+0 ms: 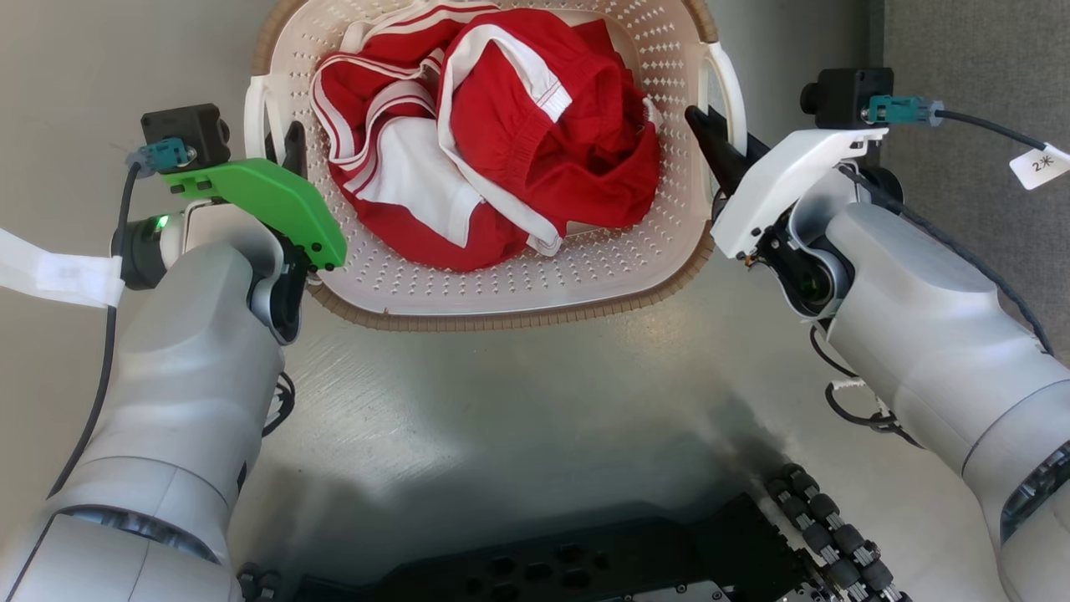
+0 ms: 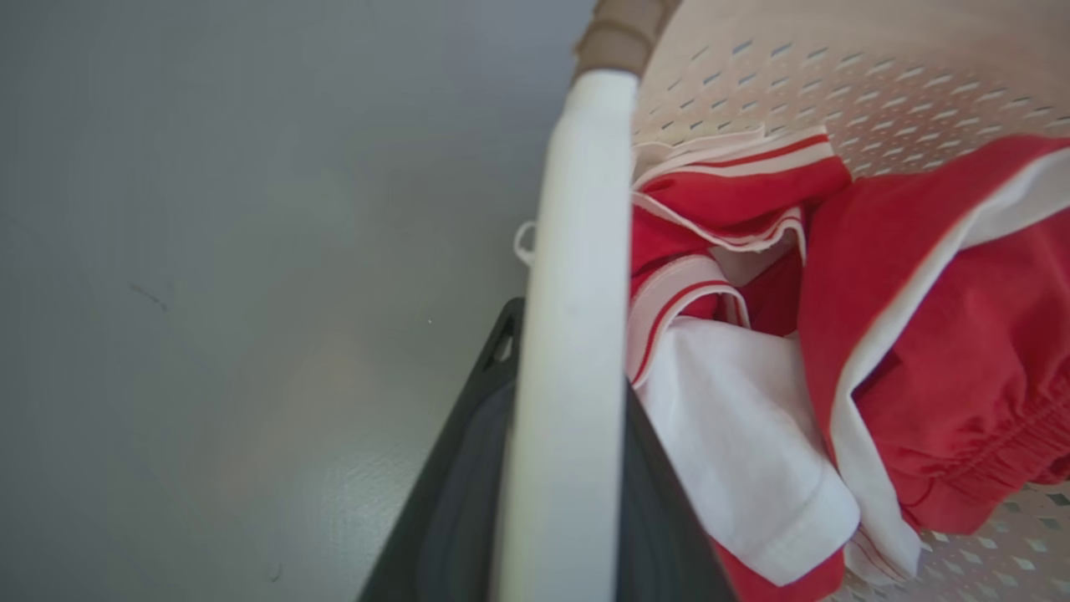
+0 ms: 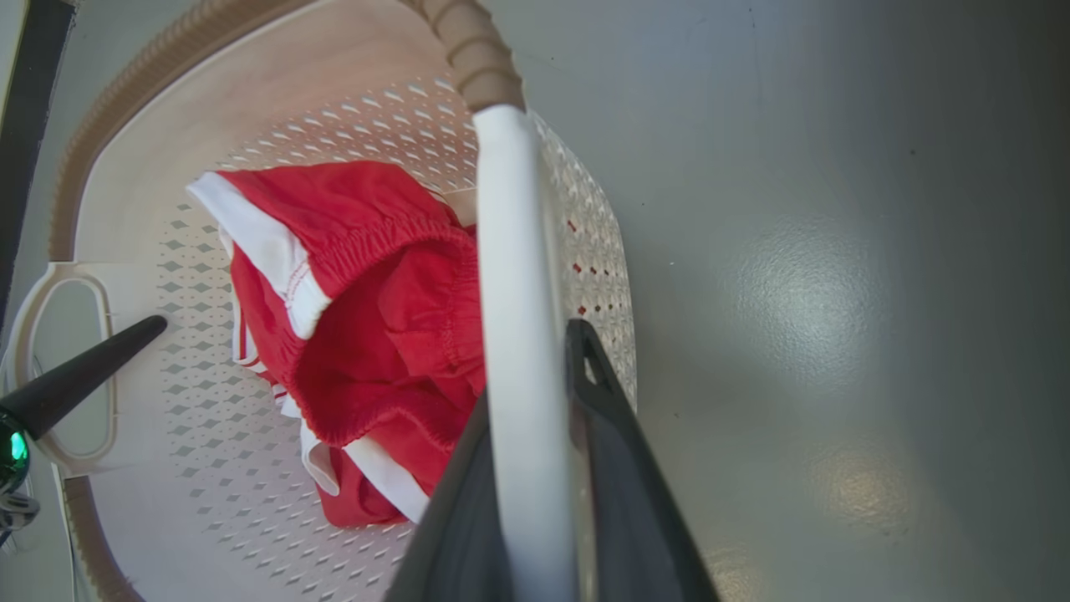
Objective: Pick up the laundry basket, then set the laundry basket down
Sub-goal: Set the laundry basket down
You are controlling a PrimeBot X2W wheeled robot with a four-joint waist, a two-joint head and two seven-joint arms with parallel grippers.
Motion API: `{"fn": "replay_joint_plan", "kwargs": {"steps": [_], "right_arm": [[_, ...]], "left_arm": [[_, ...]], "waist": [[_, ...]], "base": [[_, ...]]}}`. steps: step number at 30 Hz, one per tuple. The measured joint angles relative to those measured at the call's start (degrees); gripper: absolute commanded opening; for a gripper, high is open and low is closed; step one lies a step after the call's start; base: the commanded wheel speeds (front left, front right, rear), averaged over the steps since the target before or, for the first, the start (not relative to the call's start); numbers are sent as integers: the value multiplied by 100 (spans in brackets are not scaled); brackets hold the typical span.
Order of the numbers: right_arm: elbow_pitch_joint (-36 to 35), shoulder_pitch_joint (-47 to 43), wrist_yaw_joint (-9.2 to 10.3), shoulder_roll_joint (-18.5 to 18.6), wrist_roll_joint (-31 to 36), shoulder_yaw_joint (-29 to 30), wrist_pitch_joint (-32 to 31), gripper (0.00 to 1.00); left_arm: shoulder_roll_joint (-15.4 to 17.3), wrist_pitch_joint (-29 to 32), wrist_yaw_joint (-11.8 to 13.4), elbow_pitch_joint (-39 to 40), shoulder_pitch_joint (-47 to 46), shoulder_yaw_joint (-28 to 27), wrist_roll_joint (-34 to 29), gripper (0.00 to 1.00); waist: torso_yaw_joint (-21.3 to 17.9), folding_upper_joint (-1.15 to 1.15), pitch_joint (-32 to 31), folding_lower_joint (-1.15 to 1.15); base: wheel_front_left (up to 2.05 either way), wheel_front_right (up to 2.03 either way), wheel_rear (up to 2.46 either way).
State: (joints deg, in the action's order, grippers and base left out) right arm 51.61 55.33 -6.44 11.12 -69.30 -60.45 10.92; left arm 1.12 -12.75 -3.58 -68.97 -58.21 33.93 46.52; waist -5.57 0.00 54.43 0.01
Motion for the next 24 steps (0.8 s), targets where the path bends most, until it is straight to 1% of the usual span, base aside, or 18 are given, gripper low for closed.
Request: {"fn": "replay_joint_plan", "kwargs": {"steps": [1, 2, 3, 4, 16, 24], "right_arm": [[9, 1, 0, -8, -21, -9, 13, 9], [19, 1, 0, -14, -41, -14, 16, 27], [25, 2, -7, -18, -62, -14, 24, 74], [35, 5, -60, -52, -111, -14, 49, 100], [338, 64, -69, -88, -186, -53, 66, 100], [414, 53, -69, -208, -201, -122, 124, 100]], "left_arm": [[0, 0, -1, -15, -3, 7, 0, 0], [0, -1, -1, -31, -8, 12, 0, 20], [0, 0, -1, -54, -18, 14, 0, 83], [2, -21, -1, -71, -40, 14, 1, 100], [1, -41, -20, -131, -53, 92, 2, 100], [1, -44, -47, -270, -30, 133, 3, 100]], "waist": [[-2, 0, 2, 0], [-4, 0, 3, 0], [-6, 0, 3, 0], [-10, 0, 2, -1], [-23, 0, -75, 0], [-52, 0, -320, 0]], "base": [[0, 0, 0], [0, 0, 0], [0, 0, 0], [0, 0, 0], [0, 0, 0], [0, 0, 0]]}}
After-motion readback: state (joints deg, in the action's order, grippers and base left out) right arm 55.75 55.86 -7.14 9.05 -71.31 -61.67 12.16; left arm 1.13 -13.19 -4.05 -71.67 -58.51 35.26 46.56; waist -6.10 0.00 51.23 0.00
